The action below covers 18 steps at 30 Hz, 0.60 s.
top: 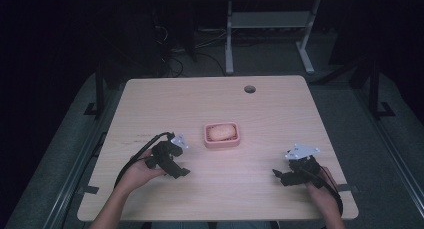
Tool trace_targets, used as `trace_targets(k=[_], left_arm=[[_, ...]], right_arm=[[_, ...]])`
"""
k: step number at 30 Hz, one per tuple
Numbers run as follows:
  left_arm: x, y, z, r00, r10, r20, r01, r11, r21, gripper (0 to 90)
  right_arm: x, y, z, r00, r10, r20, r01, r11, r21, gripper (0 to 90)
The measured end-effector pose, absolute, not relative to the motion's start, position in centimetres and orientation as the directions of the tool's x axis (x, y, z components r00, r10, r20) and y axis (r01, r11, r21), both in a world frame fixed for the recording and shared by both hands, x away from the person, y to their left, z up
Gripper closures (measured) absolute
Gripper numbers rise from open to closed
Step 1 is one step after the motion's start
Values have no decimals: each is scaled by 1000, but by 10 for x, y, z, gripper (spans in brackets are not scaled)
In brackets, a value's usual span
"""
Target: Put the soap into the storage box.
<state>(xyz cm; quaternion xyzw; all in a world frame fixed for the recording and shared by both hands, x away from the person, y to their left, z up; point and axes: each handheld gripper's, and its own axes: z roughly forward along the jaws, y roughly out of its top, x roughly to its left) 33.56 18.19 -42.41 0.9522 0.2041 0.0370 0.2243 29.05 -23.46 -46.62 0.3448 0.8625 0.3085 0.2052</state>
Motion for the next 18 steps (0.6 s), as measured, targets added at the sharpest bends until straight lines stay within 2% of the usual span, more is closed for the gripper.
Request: trace_targets(k=[18], left_arm=[[318,203,-434,901,434,-14,391,-797,460,233]], right_arm=[[290,-235,-467,-677,723,-142,472,573,670,138]])
